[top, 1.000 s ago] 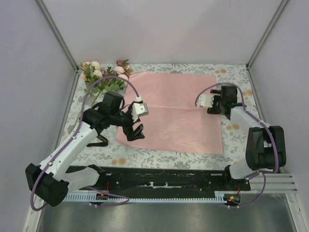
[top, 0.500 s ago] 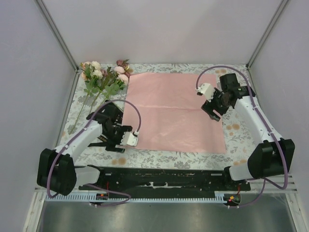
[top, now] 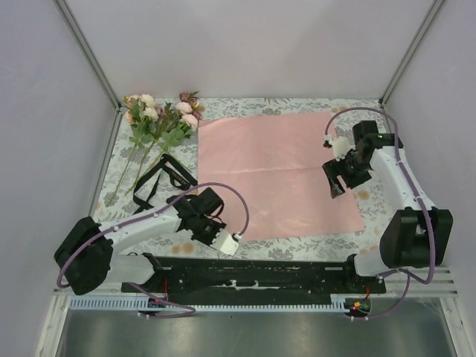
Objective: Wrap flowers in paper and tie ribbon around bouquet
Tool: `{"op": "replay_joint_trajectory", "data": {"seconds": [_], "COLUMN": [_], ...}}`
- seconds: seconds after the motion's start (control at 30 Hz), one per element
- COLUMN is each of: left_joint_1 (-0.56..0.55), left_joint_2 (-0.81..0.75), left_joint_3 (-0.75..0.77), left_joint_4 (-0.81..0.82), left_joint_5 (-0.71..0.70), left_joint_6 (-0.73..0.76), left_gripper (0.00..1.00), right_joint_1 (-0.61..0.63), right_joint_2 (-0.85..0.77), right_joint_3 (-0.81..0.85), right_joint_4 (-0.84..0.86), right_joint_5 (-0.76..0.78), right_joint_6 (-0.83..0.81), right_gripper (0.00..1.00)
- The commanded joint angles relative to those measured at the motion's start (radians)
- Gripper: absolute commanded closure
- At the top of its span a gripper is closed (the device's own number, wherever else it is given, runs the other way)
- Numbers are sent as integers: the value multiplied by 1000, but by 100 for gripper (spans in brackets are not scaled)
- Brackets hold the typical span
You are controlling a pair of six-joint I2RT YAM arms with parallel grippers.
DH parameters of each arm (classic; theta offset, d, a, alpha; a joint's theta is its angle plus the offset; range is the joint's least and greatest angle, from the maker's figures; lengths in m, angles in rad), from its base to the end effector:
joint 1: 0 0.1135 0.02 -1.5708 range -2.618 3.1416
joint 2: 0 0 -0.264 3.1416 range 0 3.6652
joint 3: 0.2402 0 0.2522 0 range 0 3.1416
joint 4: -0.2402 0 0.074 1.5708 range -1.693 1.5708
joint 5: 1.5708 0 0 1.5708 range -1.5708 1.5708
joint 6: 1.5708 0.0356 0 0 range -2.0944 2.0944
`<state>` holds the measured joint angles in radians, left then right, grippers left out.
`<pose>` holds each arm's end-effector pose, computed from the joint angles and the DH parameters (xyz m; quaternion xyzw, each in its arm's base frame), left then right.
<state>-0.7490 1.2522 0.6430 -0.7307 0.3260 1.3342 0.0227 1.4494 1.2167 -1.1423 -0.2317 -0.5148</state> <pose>0.1366 -0.1426 0.1684 0.8555 0.4787 -0.1216 0.1553 0.2611 0.0141 0.2709 -0.2734 0.9501 0.0879 0.1222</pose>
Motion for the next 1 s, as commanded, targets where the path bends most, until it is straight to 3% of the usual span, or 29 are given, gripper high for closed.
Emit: {"op": "replay_joint_trajectory", "data": {"seconds": [0.0,0.1,0.23,0.3,0.4,0.43,0.5,0.53,0.57,0.6,0.67,0.73,0.83,0.97], "left_joint_1": [-206,-289,-342,-354,-392,-406,-398,-371,-301,-211,-28,132,325,482], "left_joint_2": [129,283,464,528,533,514,462,425,388,350,308,325,468,694], "left_joint_3": [174,312,450,504,515,512,532,546,547,549,576,635,772,938], "left_joint_4": [56,154,303,330,379,386,349,332,333,343,317,265,145,96], "left_joint_5": [155,211,183,199,238,269,295,306,346,407,475,435,392,344], "left_joint_6": [-494,-796,-1182,-1279,-1284,-1249,-1210,-1207,-1230,-1257,-1276,-1268,-1164,-1198], "left_gripper": [98,98,98,98,98,94,58,44,24,10,9,8,7,7], "right_joint_1": [-144,-223,-306,-320,-319,-322,-334,-348,-368,-378,-394,-399,-397,-391], "right_joint_2": [35,69,109,117,169,208,264,276,270,255,203,146,114,193], "right_joint_3": [116,164,176,149,121,127,147,153,152,144,110,54,-41,-63], "right_joint_4": [-48,-63,-77,-47,47,70,87,84,79,75,62,55,113,219], "right_joint_5": [-1,15,72,84,104,136,173,170,158,151,138,129,137,202], "right_joint_6": [126,186,226,231,242,242,234,233,231,223,205,182,156,121], "right_gripper": [20,20,20,20,20,20,21,22,22,22,21,22,25,31]}}
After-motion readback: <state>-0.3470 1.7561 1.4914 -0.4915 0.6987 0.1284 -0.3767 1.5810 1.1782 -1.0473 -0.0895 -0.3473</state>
